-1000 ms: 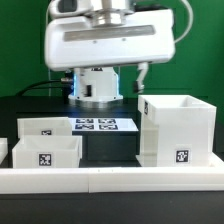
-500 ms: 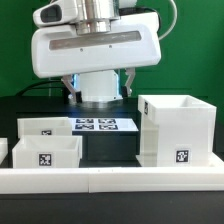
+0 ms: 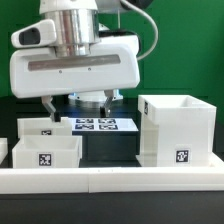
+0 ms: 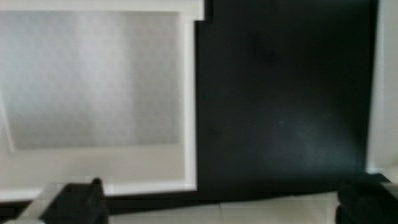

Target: Assemble drawer

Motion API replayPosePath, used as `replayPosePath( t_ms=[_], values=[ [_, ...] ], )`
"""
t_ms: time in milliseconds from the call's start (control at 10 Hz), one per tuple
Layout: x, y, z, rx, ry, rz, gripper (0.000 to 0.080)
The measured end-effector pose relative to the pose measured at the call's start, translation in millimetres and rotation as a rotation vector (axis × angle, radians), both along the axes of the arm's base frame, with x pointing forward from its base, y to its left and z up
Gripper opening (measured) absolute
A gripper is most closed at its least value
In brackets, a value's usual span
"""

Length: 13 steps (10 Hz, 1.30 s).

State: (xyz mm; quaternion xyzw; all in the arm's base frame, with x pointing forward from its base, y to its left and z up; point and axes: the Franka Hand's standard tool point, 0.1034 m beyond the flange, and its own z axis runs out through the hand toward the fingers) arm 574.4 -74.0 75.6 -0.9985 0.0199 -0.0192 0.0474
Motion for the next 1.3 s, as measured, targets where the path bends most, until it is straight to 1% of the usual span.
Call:
replayPosePath(
  t_ms=[100, 500, 600, 700, 800, 1000, 1200, 1300],
  values=[
    [-4.9, -7.6, -9.2, -0.003, 0.012, -0.011, 0.0649],
    [-3.9, -7.2, -9.4, -0.004, 0.011, -0.011, 0.0649],
    [-3.7, -10.2, -12.9, -0.014, -0.001, 0.006, 0.0649],
    [-7.9, -16.7, -26.0, -0.056, -0.044, 0.032, 0.0649],
    [-15.9, -18.0, -35.8, -0.067, -0.042, 0.032, 0.0649],
    [-20.6, -20.9, -46.6, -0.082, -0.044, 0.029, 0.0649],
    [-26.9, -19.5, -59.3, -0.089, -0.036, 0.031, 0.0649],
    [-27.7, -18.9, -61.1, -0.089, -0.033, 0.031, 0.0649]
  ],
)
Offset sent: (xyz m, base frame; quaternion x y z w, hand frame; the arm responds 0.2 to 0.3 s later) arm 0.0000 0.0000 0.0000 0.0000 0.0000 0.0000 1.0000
